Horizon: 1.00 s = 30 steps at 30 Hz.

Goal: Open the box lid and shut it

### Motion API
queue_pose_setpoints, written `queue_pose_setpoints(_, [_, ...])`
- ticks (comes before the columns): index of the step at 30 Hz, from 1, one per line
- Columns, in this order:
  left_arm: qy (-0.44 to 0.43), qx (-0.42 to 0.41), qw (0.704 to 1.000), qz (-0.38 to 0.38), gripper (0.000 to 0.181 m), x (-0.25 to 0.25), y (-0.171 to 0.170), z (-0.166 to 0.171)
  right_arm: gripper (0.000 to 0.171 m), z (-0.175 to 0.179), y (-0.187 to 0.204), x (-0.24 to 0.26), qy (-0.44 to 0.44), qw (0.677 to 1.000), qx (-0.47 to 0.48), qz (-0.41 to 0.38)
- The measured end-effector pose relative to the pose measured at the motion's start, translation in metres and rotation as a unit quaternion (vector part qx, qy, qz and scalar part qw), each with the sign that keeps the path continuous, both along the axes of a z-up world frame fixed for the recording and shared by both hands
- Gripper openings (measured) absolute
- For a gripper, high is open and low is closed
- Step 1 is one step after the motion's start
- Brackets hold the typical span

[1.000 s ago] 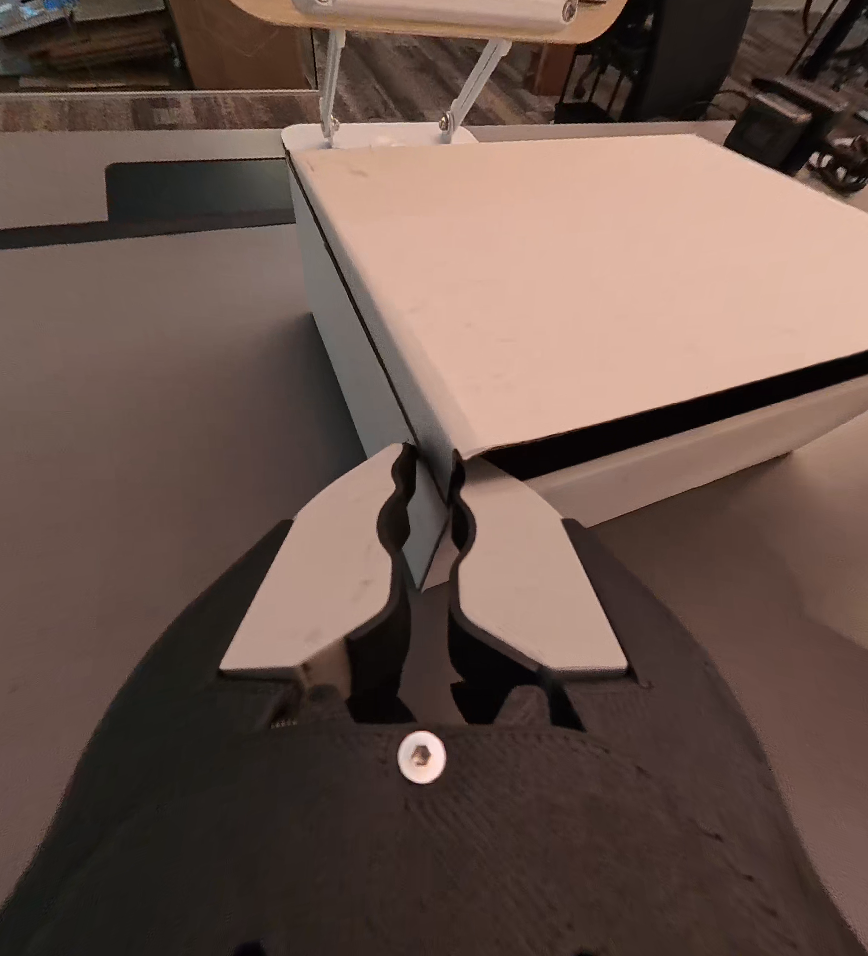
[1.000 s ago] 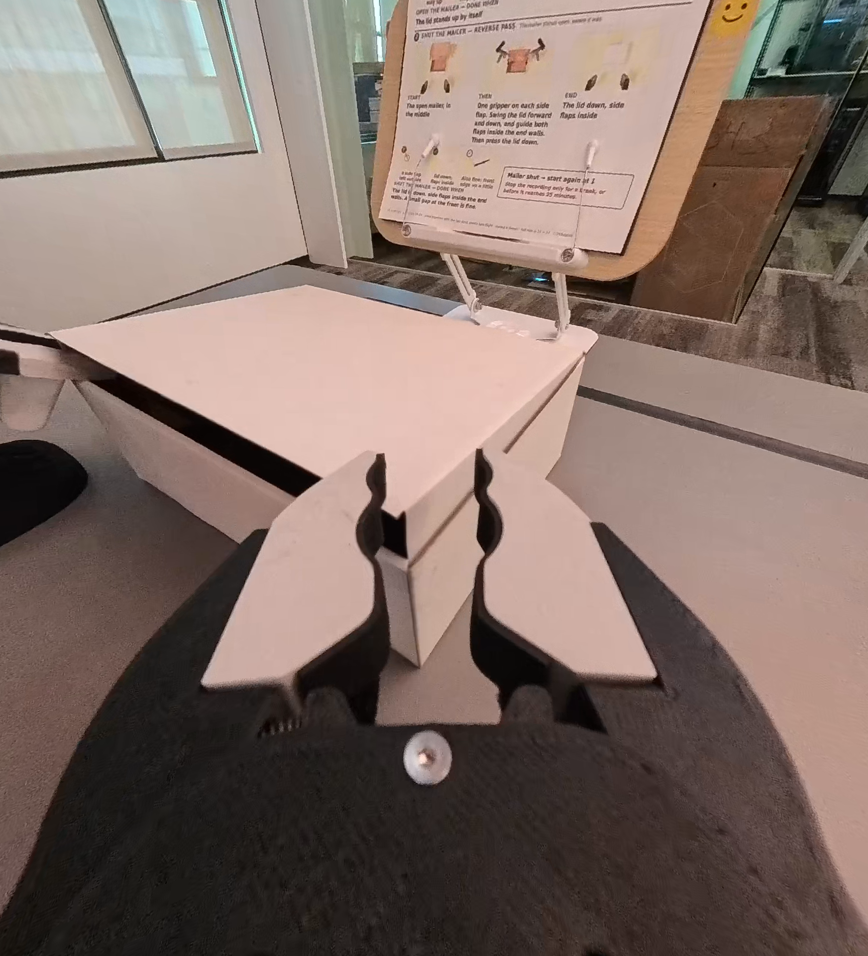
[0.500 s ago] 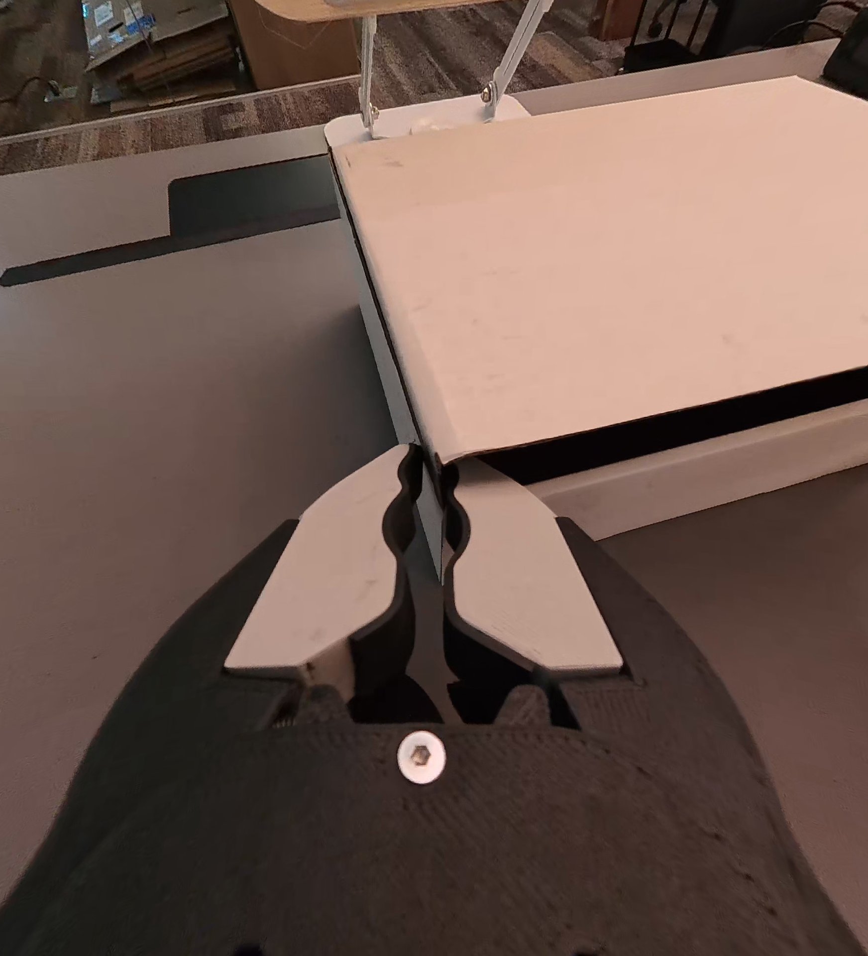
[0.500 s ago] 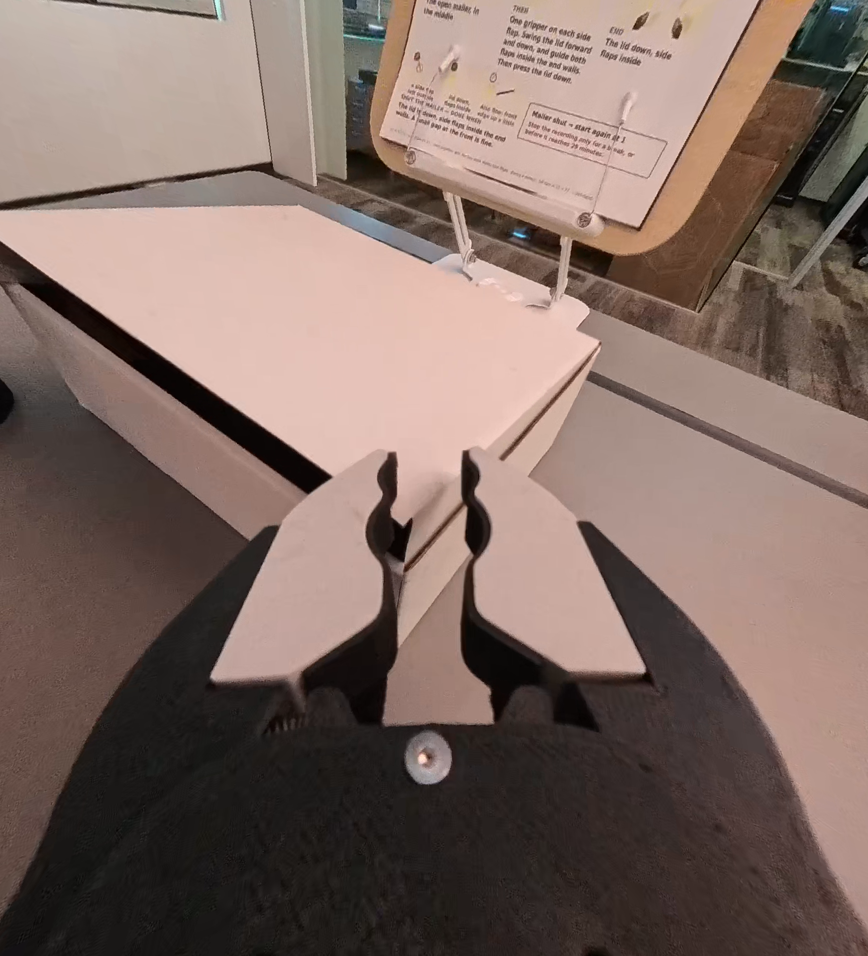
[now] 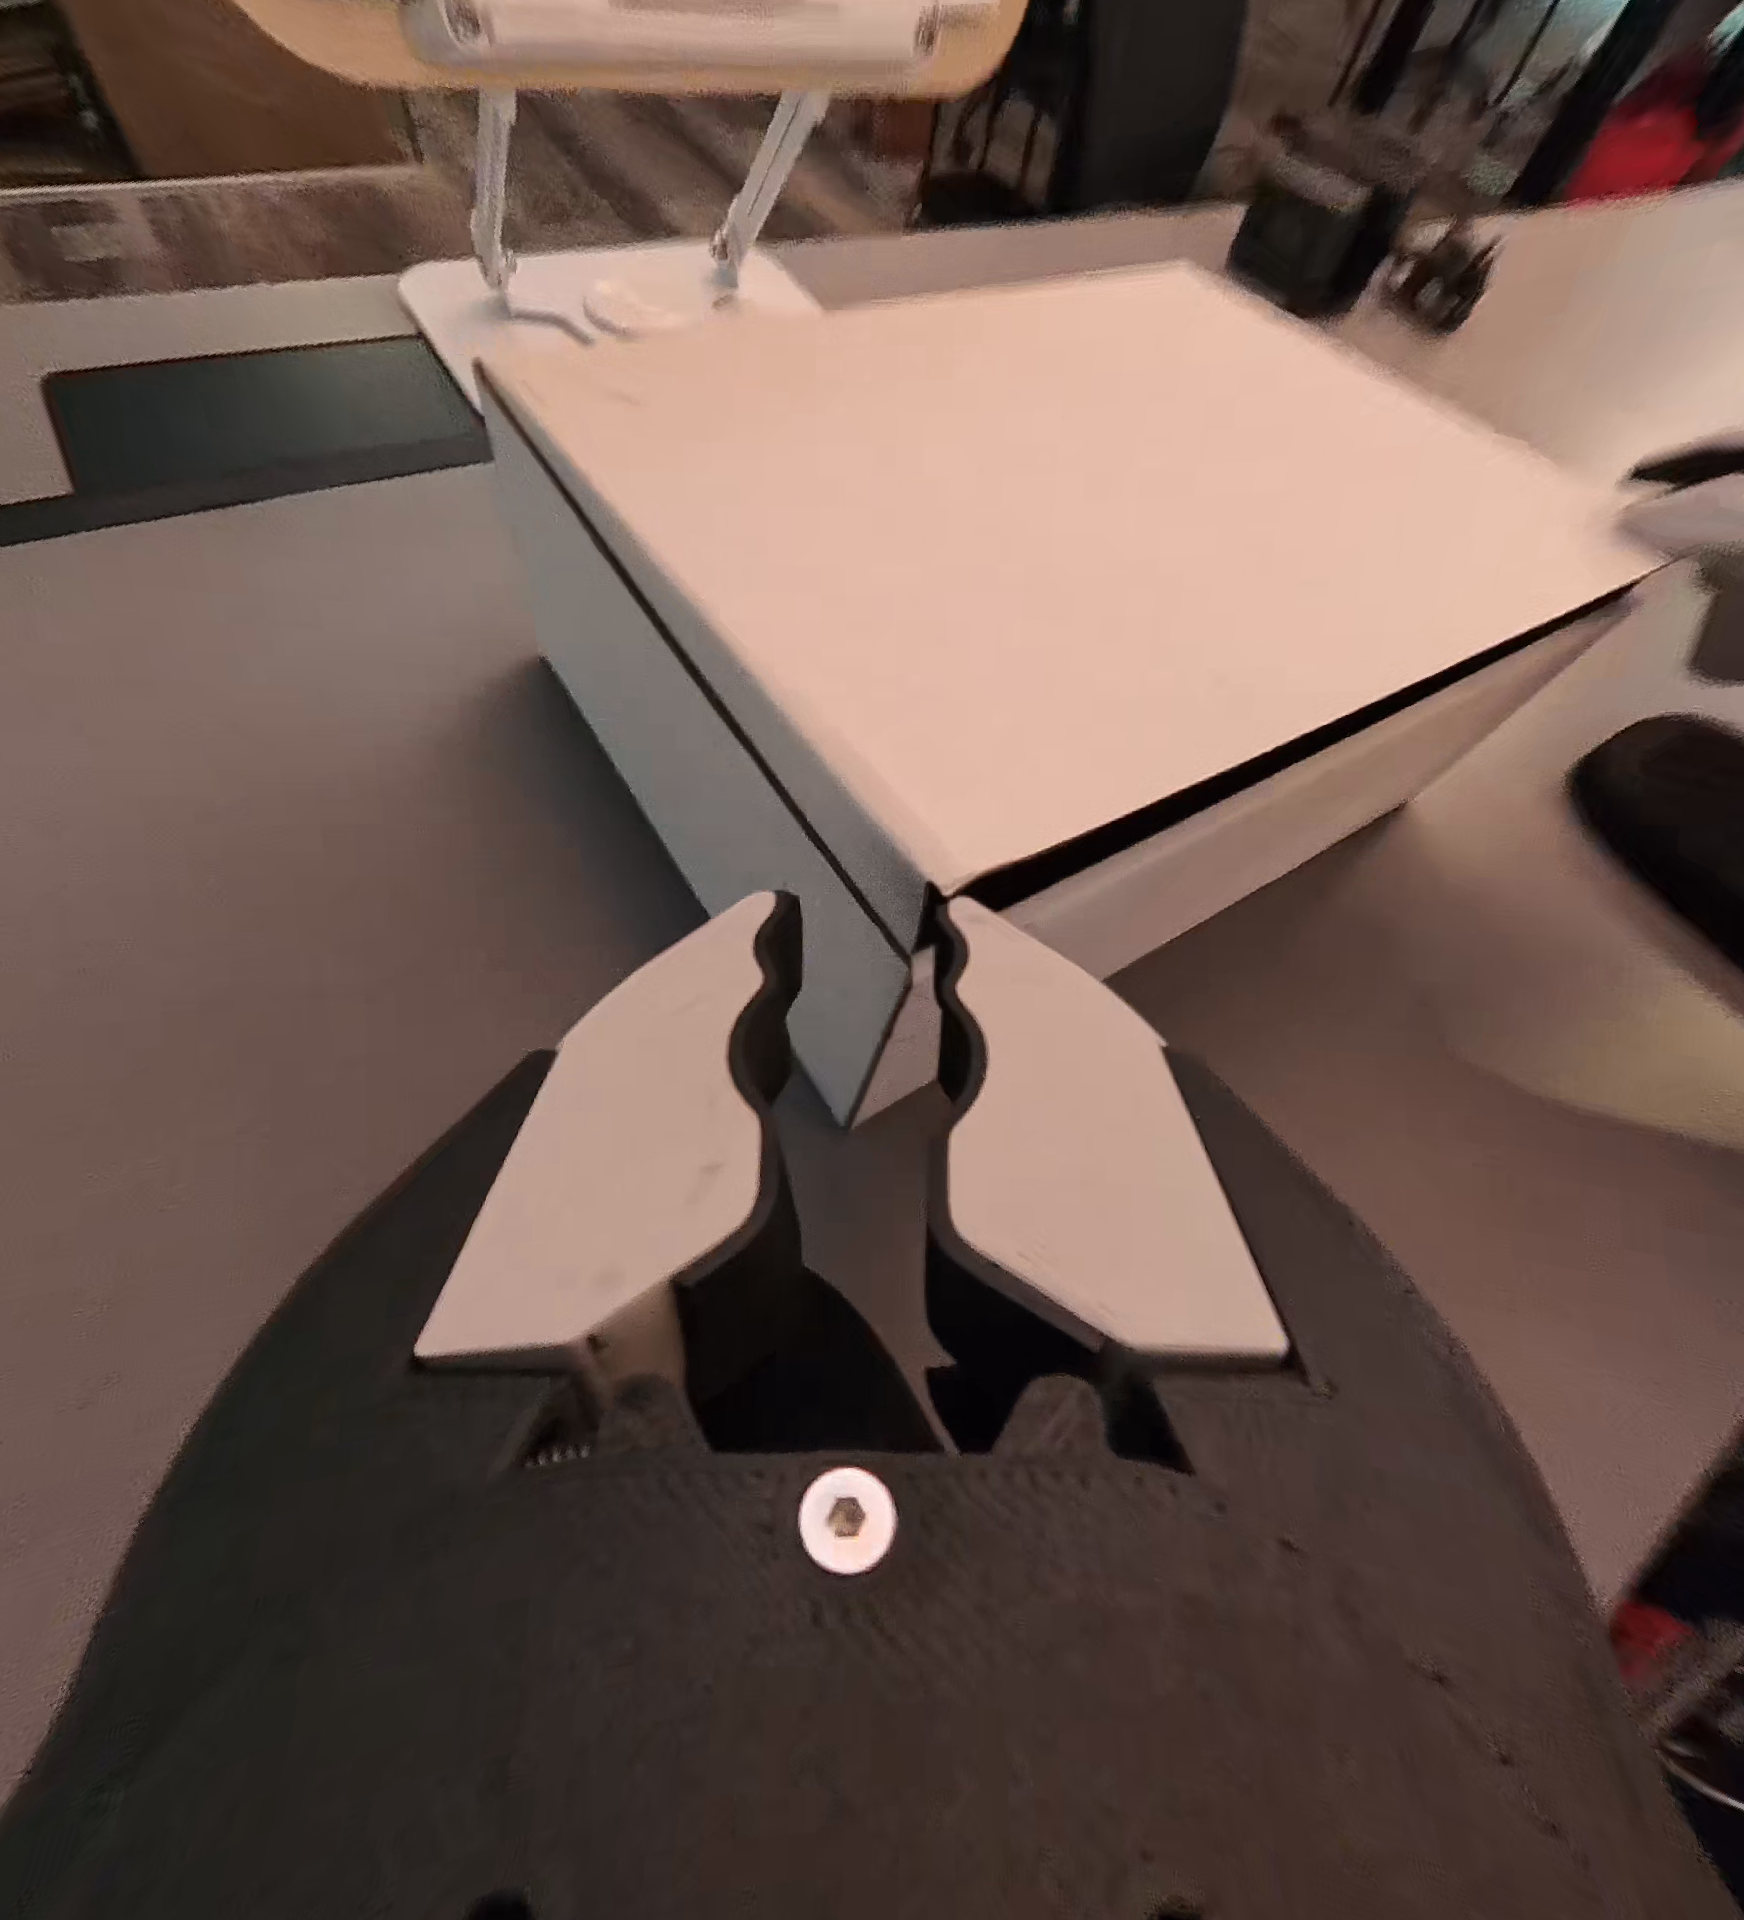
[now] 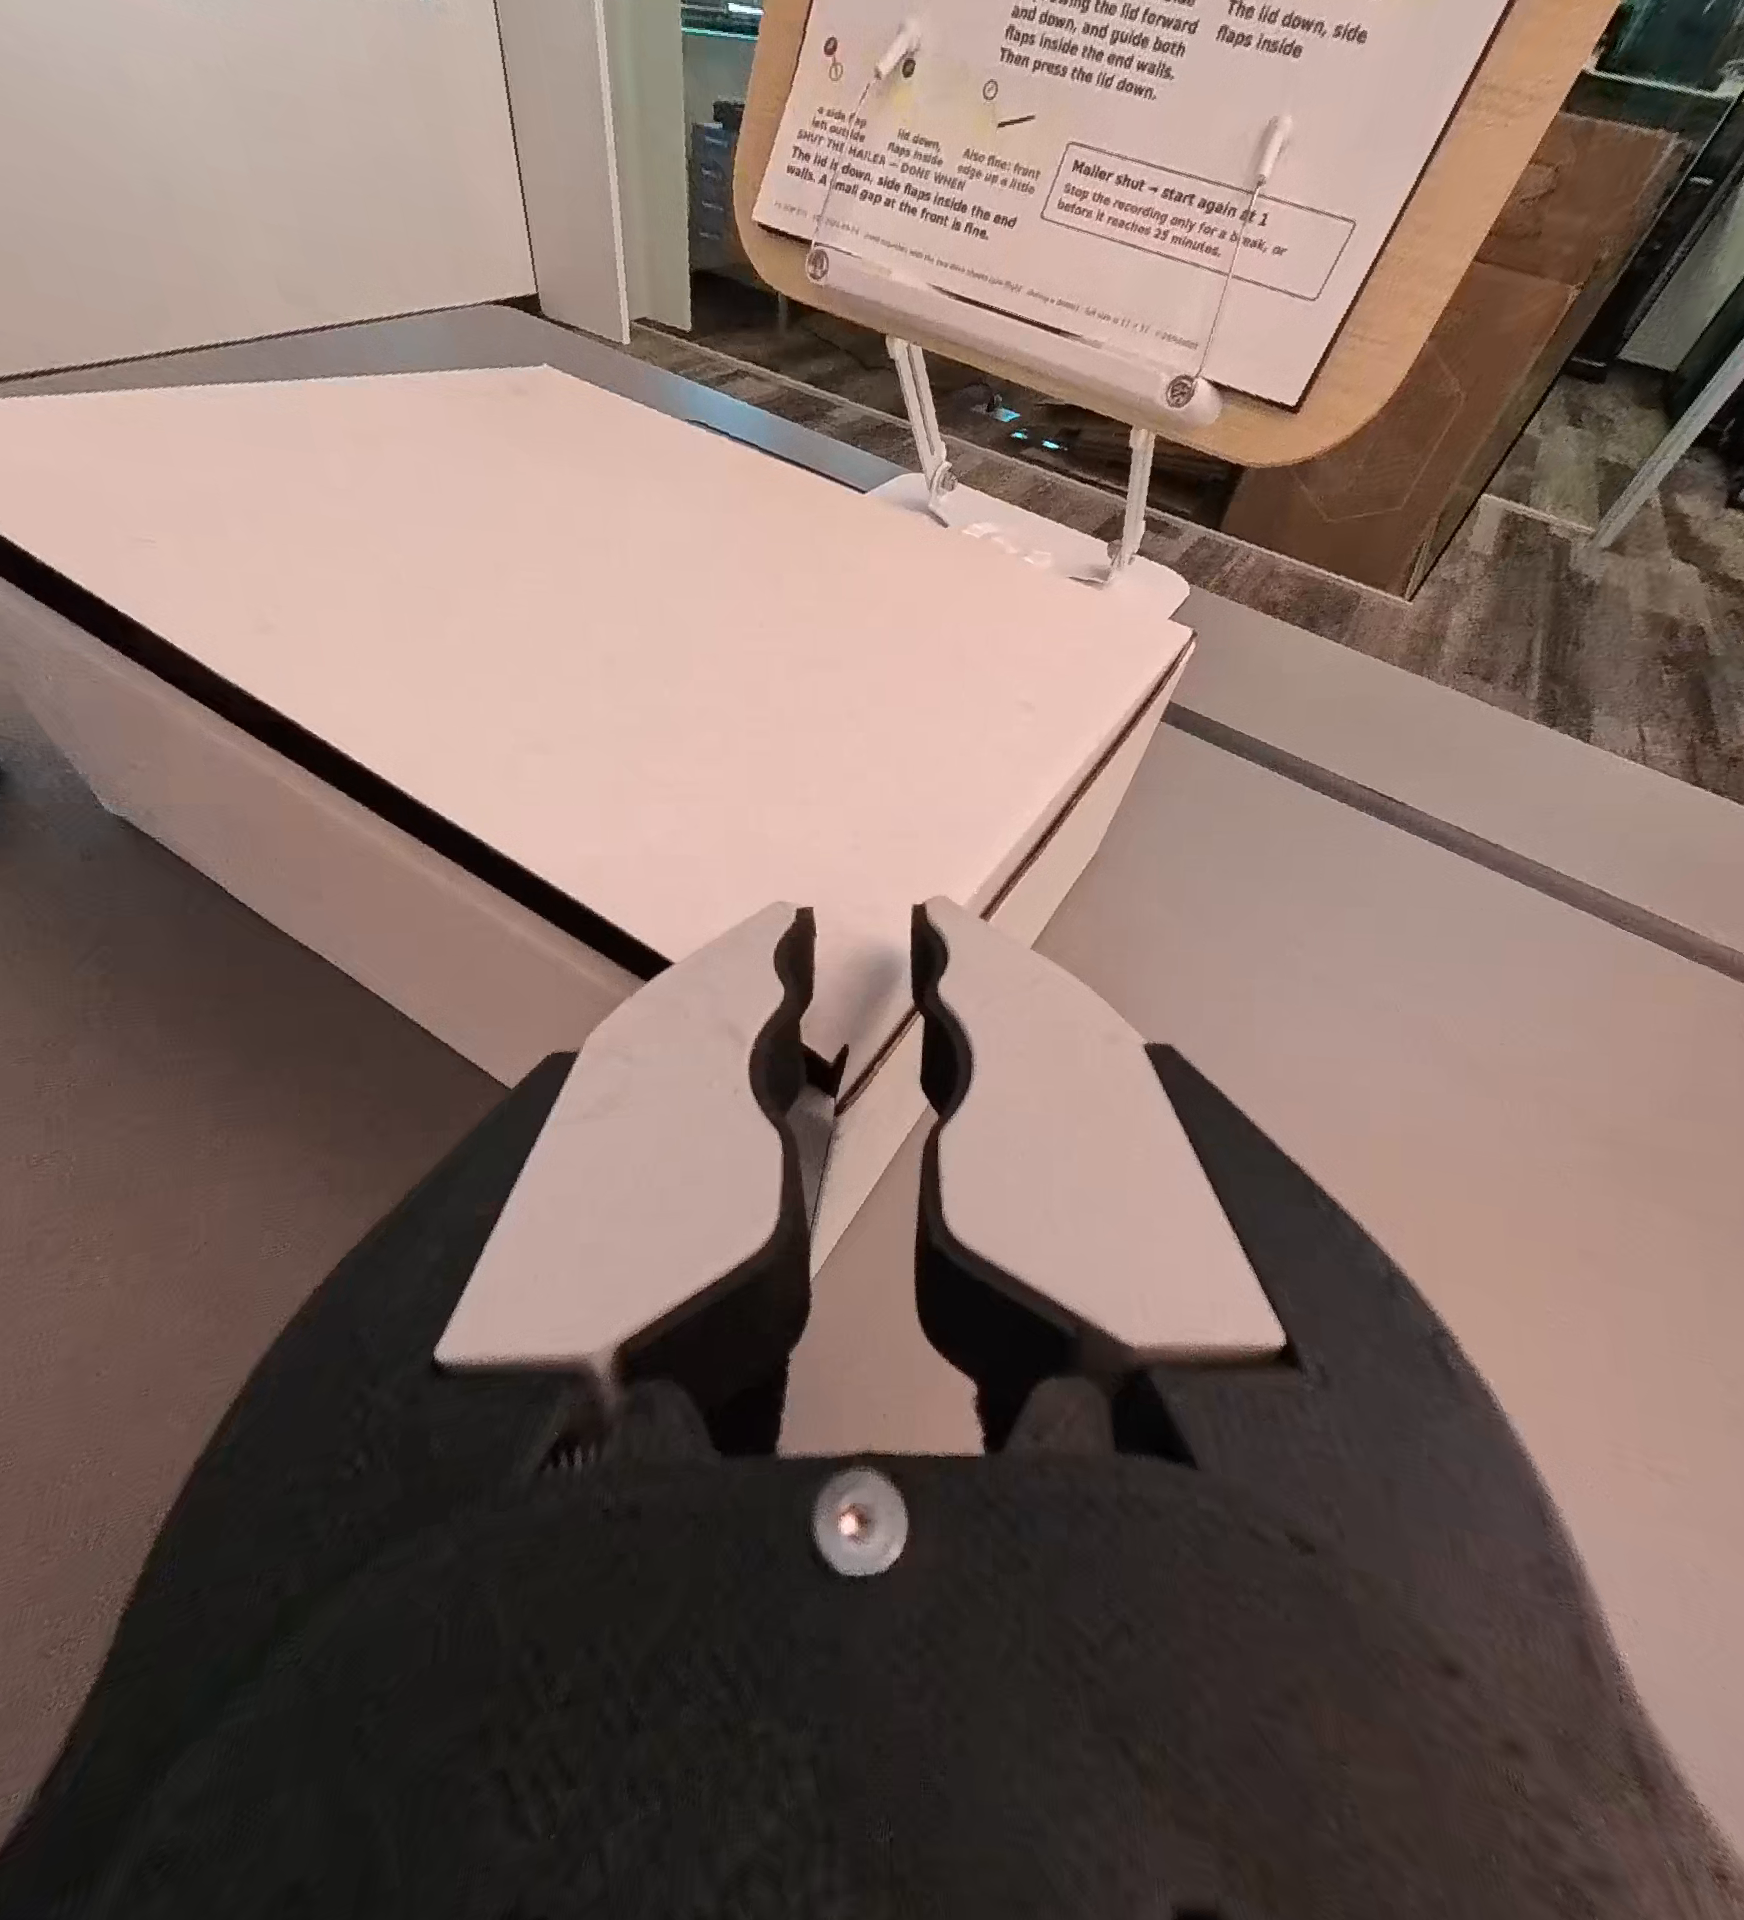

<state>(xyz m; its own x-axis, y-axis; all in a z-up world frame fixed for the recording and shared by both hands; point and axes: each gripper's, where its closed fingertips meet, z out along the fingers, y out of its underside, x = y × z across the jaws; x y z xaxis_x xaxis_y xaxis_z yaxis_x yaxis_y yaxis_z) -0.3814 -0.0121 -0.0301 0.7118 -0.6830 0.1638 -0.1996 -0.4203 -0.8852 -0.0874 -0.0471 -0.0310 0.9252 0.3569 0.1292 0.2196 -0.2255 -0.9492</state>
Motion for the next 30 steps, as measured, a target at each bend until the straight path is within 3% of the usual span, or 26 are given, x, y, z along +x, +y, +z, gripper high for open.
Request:
queue_pose_setpoints(1, [-0.037, -0.006, 0.999, 0.003, 0.026, -0.004, -0.001, 0.011, 0.018, 0.0, 0.0, 0.0, 0.0, 1.0, 0.001, 0.0])
queue_pose_setpoints(4, [-0.096, -0.016, 0.995, 0.023, 0.026, -0.007, 0.006, 0.027, 0.018, 0.0, 0.0, 0.0, 0.006, 1.0, 0.001, 0.001])
queue_pose_setpoints(8, [-0.046, -0.035, 0.998, 0.032, 0.035, 0.002, 0.016, 0.003, 0.018, 0.0, 0.0, 0.0, 0.003, 1.0, -0.001, 0.0])
queue_pose_setpoints(15, [-0.037, -0.039, 0.998, 0.033, 0.035, 0.004, 0.018, -0.003, 0.018, -0.001, 0.0, -0.001, -0.006, 1.0, -0.001, 0.003])
queue_pose_setpoints(30, [0.009, -0.044, 0.999, 0.018, 0.021, 0.011, 0.012, -0.019, 0.016, -0.016, -0.001, 0.001, -0.005, 1.0, -0.01, 0.004])
